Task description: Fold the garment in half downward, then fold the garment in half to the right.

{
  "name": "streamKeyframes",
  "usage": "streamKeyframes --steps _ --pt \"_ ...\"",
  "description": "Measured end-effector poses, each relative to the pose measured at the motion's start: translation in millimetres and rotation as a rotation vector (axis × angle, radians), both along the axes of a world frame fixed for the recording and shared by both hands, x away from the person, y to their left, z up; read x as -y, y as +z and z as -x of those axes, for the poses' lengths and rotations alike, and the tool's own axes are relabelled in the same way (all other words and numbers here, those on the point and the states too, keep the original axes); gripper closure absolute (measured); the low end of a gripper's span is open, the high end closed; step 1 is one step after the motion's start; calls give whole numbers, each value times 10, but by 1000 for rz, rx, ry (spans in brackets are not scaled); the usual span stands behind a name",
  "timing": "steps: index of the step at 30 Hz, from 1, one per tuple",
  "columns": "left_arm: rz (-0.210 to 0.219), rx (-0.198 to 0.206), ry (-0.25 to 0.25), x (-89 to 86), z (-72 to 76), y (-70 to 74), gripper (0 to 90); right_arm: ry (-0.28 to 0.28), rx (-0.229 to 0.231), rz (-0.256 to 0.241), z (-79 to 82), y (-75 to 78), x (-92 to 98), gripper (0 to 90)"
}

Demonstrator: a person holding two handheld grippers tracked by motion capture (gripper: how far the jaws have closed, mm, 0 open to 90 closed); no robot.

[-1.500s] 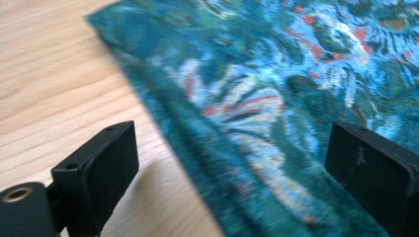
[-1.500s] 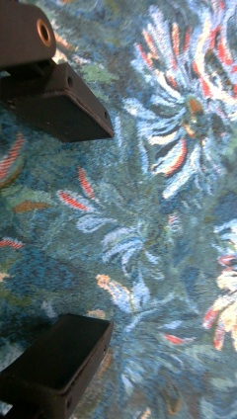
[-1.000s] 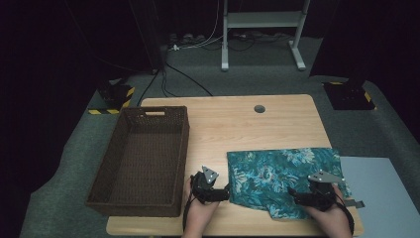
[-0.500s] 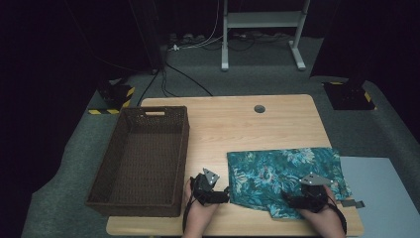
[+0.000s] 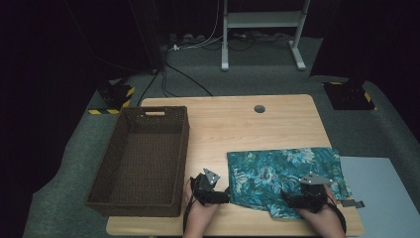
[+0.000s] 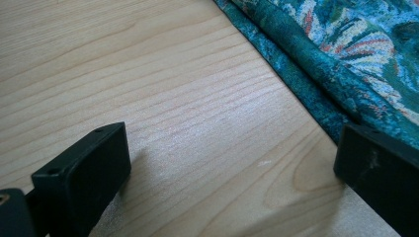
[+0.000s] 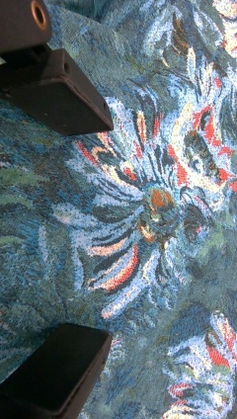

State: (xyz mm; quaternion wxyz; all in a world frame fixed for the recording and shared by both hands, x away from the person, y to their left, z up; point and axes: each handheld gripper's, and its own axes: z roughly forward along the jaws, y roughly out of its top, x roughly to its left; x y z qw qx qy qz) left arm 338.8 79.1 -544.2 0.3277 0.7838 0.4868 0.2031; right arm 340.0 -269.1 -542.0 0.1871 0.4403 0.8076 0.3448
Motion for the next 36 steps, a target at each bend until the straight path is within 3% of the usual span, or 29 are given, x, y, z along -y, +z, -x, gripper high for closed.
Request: streamKeyframes --steps 17,23,28,32,36 --pt "2 3 -35 -4 31 1 16 8 -8 4 -10 -3 -15 21" --pt "10 -2 -27 -25 15 12 33 5 -8 6 -10 -2 -18 22" --pt "23 -4 -25 -7 -24 50 33 2 -8 -1 -11 -1 -13 34" --pt "2 5 -34 20 -37 99 33 2 -6 -9 -30 2 -11 42" --pt "29 14 -25 -32 -38 168 30 6 7 4 1 40 -27 52"
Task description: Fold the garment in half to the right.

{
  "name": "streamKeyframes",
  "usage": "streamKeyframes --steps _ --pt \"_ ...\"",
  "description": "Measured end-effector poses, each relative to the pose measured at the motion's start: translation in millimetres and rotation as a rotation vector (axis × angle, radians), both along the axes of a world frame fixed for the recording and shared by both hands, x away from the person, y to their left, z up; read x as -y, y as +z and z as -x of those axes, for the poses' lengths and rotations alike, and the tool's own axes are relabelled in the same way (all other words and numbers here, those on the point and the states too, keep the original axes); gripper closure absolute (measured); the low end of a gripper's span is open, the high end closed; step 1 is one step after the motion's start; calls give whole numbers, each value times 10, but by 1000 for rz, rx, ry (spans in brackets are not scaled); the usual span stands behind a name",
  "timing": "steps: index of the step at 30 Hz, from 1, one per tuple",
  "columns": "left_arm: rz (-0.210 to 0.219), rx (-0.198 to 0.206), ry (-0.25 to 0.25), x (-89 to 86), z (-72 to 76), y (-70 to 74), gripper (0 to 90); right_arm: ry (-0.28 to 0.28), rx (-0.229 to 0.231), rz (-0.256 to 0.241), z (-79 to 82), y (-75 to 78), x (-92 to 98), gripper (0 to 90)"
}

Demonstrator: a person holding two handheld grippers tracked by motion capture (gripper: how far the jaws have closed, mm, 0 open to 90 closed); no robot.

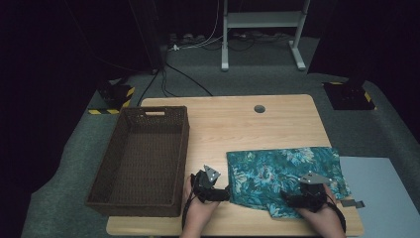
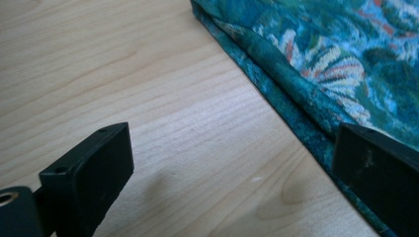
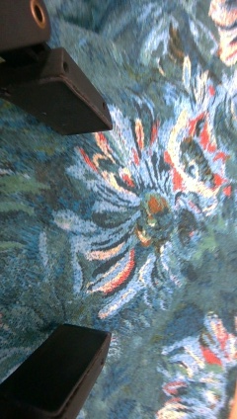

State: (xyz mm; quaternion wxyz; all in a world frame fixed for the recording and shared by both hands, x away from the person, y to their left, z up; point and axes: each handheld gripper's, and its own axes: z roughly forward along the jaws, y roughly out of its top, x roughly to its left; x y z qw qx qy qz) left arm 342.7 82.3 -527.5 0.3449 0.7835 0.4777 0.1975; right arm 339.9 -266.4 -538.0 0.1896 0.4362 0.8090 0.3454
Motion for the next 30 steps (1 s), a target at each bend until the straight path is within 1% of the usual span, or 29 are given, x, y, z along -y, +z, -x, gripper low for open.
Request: streamKeyframes --steps 1,4,6,12,14,15,16,20,24,29,30 --pt "27 -1 12 -30 -19 16 34 4 4 2 22 20 7 52" --pt "32 -9 13 -33 -47 15 34 -1 -4 -6 51 32 51 52" --pt "27 -12 15 -21 -75 19 34 -4 -7 -10 59 33 64 52" --pt "17 -9 -6 54 -149 50 33 -7 -16 -17 70 16 90 52" --pt "25 -11 -14 75 -178 53 33 -7 -18 -18 74 0 94 54" --pt "35 -18 -12 82 -199 50 33 -7 -25 -24 74 -10 93 55" --pt "38 -21 -12 87 -220 49 34 -4 -17 -24 71 -32 96 50" --pt "35 -23 -18 116 -300 38 34 -4 -11 -21 55 -37 92 49" --pt "42 -15 -16 137 -363 26 34 -6 -11 -16 55 -38 83 50" --pt "39 -5 -10 162 -422 6 42 -8 -11 -15 57 -38 82 51" --pt "45 -3 -9 164 -432 2 45 -8 -11 -15 57 -38 82 51"
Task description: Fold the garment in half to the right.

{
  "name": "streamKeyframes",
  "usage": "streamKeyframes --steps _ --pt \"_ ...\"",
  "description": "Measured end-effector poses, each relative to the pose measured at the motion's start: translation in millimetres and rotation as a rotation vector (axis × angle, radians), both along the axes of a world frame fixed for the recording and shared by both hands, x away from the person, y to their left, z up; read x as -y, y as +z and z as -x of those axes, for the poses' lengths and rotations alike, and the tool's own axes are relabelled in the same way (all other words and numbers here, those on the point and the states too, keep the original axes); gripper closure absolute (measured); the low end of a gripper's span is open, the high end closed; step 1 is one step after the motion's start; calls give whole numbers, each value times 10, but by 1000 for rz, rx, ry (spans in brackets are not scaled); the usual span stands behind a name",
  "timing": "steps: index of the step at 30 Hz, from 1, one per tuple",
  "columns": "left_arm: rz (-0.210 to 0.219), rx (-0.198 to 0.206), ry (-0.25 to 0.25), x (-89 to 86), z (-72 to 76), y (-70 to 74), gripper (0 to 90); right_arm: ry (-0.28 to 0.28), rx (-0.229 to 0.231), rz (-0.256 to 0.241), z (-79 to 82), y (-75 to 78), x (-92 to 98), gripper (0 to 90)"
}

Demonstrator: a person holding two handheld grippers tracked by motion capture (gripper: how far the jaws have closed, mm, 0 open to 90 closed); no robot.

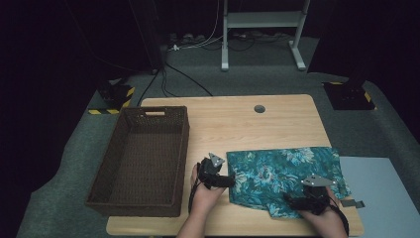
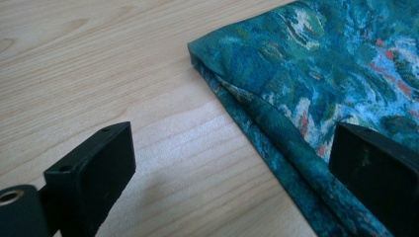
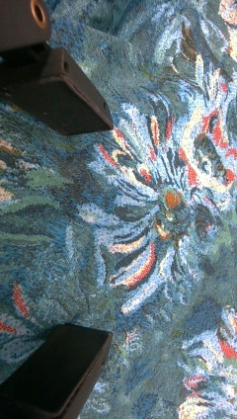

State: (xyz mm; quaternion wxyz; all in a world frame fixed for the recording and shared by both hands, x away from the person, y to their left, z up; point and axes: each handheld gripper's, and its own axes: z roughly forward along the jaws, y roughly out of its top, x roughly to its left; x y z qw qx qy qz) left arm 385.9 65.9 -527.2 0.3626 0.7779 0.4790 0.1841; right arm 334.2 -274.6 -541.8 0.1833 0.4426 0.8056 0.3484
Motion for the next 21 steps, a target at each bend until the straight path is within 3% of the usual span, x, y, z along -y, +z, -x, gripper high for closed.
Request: streamKeyframes --steps 9,17,21 --pt "3 22 7 36 -98 -23 101 0 2 1 0 0 0 52" --pt "25 61 3 73 -162 -30 269 0 3 1 1 -1 0 53" --pt "32 82 12 99 -190 -18 309 0 3 1 1 -1 -1 53"
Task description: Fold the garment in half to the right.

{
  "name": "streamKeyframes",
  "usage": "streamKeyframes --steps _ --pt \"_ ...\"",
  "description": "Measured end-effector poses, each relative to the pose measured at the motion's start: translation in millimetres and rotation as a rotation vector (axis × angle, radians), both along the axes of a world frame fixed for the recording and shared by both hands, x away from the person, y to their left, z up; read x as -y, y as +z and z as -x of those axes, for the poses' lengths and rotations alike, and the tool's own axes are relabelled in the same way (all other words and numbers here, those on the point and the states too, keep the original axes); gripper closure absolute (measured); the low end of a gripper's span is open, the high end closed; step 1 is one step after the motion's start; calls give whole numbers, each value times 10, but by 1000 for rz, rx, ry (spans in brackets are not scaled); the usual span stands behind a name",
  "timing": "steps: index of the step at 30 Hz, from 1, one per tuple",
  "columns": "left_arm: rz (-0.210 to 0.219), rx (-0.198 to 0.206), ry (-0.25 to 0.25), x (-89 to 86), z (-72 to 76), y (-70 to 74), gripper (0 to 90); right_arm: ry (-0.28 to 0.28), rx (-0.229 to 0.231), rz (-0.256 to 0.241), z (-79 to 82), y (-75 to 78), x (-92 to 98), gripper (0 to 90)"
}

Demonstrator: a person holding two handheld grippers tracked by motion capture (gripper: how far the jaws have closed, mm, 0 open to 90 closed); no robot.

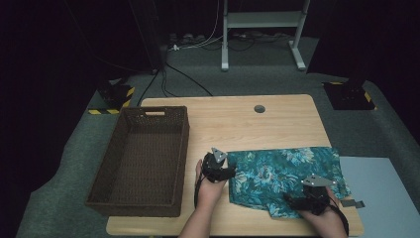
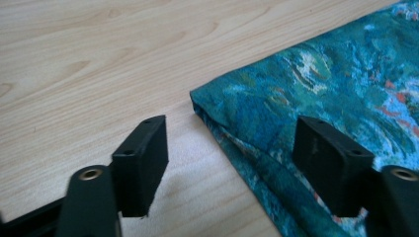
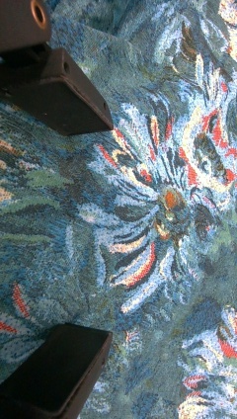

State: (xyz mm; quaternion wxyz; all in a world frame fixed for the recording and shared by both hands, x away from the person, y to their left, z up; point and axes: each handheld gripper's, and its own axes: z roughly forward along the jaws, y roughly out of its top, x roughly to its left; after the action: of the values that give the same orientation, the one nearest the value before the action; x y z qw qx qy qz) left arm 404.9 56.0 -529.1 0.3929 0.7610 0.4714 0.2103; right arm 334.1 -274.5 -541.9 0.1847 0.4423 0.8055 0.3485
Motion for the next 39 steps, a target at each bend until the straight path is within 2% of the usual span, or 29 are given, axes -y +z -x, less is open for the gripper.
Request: streamKeyframes --steps 4,7,12,16,21,23,28,31,35,37,39 --pt "12 8 22 15 -45 9 350 0 0 0 0 0 0 53" --pt "-2 15 26 27 -86 -1 381 0 0 0 0 0 0 53" --pt "18 20 43 41 -160 -26 423 0 0 0 0 0 0 54" --pt "27 13 56 54 -209 -48 461 0 1 0 0 0 0 54" --pt "16 4 76 67 -257 -79 497 0 1 1 1 0 0 56" --pt "29 -3 82 76 -271 -90 533 -1 -1 1 2 1 -1 55" --pt "23 -13 80 117 -303 -103 558 0 0 1 1 0 0 55" --pt "14 -47 93 130 -325 -113 572 0 0 2 1 1 -1 55" --pt "-12 -40 99 158 -317 -112 599 1 1 2 2 0 -1 57" --pt "-7 -41 98 171 -314 -113 645 0 1 2 8 2 -6 61" --pt "-20 -38 95 188 -310 -112 655 2 5 4 9 2 -9 63"
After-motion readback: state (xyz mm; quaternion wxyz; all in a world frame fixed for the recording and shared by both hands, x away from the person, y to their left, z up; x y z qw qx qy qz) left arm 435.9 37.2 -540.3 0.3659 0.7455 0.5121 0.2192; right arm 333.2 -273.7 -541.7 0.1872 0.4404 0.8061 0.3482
